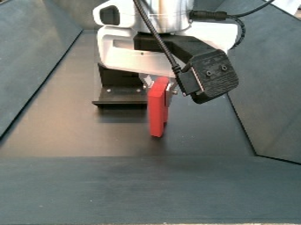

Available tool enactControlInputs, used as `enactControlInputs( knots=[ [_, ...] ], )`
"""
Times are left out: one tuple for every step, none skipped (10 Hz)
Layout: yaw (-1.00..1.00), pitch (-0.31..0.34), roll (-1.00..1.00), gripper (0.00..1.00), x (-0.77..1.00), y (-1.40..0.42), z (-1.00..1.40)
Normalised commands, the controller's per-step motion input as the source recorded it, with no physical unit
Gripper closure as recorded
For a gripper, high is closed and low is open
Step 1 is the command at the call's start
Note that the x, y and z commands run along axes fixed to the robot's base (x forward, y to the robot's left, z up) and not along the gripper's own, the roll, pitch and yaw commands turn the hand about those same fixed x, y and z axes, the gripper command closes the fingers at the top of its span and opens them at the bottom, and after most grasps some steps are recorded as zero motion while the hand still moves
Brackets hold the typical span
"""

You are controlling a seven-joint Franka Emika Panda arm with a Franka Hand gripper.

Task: Pick up the square-circle object. Move up. Rotate the square-circle object. Move to above the board. Insert the square-circle object.
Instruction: Move up.

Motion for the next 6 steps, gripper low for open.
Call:
enactControlInputs(
  knots=[
    [0.00,0.000,0.00,1.00,0.00,0.00,0.83],
    [-0.02,-0.020,0.01,1.00,0.02,0.04,0.88],
    [-0.03,0.024,0.02,1.00,-0.03,0.02,0.71],
    [-0.03,0.039,0.03,1.00,-0.03,0.02,0.61],
    [-0.03,0.051,0.05,1.00,-0.03,0.01,0.40],
    [-0.02,0.061,0.07,1.00,-0.02,0.00,0.19]
  ],
)
